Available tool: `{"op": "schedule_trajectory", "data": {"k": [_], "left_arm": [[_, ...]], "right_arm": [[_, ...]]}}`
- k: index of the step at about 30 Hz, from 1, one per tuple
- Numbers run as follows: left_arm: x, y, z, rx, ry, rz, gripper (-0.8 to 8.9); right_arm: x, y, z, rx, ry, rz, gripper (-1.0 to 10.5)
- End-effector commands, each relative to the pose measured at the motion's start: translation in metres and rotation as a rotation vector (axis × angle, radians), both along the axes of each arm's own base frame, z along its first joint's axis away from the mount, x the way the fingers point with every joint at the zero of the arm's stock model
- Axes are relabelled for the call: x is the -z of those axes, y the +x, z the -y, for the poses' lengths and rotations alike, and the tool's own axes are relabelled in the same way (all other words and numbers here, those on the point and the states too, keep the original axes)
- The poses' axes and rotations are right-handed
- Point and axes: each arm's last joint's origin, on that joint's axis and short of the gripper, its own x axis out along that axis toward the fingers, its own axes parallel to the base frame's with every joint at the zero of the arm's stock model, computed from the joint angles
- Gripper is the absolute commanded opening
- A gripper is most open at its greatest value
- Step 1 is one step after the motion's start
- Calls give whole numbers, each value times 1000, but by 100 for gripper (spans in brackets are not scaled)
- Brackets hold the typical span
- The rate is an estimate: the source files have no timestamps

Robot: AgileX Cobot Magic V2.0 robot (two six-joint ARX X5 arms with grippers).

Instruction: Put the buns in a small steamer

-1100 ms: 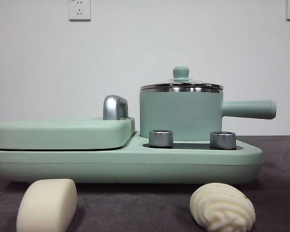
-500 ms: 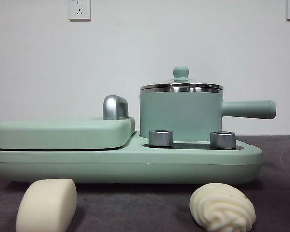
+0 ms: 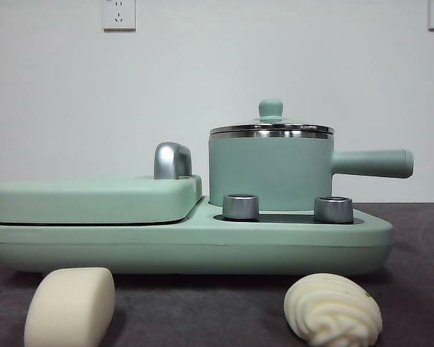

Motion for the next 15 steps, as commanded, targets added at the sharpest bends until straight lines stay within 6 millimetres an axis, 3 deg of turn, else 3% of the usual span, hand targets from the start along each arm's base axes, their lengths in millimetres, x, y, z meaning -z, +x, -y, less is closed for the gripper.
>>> {"op": "schedule_trajectory", "data": {"k": [1, 8, 15], "left_arm": [[-18, -3, 0, -4, 25, 1, 10], [-58, -3, 0, -23, 124, -82, 10], [-97, 8, 2, 24, 267, -129, 10]], "right_arm": [[-18, -4, 0, -23, -10, -28, 14], [-61, -5, -3, -80, -166, -57, 14], [-95, 8, -5, -125, -278, -67, 14]]}}
